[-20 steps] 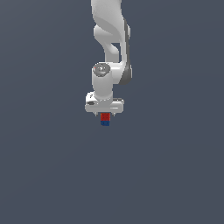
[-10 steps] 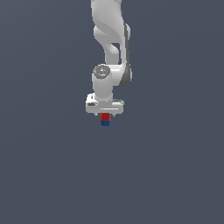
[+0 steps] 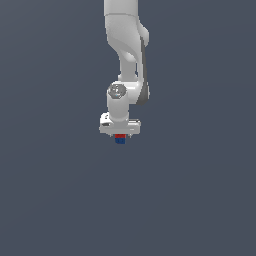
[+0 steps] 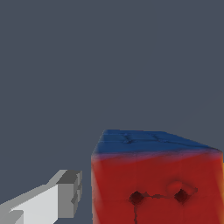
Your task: Pick up the object and move it to a goal position.
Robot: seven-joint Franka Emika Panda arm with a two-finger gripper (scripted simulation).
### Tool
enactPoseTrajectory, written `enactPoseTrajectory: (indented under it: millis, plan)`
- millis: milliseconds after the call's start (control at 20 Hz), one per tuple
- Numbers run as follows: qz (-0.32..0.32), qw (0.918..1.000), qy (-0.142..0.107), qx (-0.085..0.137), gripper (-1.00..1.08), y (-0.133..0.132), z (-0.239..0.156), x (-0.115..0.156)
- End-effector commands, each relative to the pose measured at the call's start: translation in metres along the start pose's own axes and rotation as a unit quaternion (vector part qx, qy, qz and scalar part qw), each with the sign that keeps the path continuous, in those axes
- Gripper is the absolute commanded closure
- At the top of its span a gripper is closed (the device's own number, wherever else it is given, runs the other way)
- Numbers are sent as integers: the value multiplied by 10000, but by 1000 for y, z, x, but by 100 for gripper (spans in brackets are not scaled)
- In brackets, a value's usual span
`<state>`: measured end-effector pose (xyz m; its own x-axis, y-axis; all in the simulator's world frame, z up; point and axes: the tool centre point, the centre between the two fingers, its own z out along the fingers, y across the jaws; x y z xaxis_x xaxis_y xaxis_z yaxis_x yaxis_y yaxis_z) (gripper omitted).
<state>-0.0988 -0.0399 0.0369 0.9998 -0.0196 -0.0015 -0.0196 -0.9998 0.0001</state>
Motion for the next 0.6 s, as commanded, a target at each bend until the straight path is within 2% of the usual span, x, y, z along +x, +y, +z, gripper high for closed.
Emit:
enactPoseTrajectory:
  millis: [0, 50, 100, 550]
  plan:
    - [0, 10000, 6, 0, -92, 0, 4, 1]
    - [0, 10000, 6, 0, -92, 0, 4, 1]
    - [0, 10000, 6, 0, 108, 0, 4, 1]
    - [0, 10000, 6, 0, 108, 0, 4, 1]
